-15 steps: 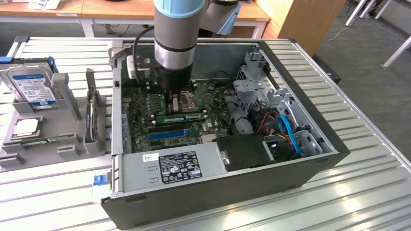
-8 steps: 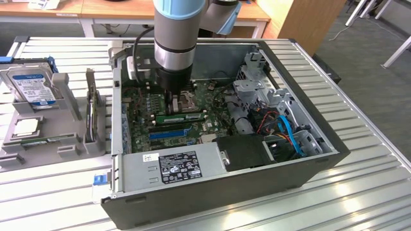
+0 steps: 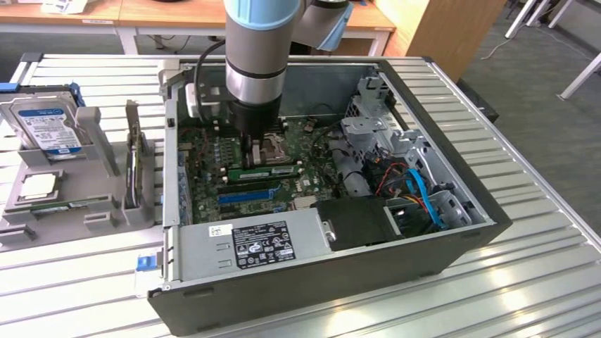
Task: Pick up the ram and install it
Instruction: 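Press down the ram until it locks into place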
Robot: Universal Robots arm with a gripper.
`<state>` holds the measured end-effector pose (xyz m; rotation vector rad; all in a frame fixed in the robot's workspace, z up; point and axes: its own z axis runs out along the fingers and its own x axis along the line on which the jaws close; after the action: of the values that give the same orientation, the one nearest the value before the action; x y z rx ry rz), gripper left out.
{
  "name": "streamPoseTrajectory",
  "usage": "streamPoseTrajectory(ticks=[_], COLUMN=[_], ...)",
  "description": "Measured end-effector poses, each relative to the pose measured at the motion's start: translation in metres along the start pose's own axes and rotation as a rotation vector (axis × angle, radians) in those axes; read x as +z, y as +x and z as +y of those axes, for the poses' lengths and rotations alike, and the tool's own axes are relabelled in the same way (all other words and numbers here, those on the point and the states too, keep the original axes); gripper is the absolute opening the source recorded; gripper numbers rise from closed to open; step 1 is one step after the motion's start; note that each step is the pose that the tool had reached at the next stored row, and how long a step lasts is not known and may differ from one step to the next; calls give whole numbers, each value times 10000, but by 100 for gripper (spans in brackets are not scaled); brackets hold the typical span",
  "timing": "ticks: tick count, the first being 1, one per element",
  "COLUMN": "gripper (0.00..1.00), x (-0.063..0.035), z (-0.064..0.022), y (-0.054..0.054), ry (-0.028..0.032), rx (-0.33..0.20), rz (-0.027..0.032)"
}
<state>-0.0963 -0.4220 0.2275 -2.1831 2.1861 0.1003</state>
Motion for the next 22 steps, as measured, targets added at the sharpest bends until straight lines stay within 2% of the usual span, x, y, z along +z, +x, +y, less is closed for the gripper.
streamPoseTrajectory(ticks=[17, 22], gripper=[10, 10], x=[27, 41], z=[0, 0], y=[4, 6], ry=[-3, -3], rx=[0, 0], rz=[-6, -32])
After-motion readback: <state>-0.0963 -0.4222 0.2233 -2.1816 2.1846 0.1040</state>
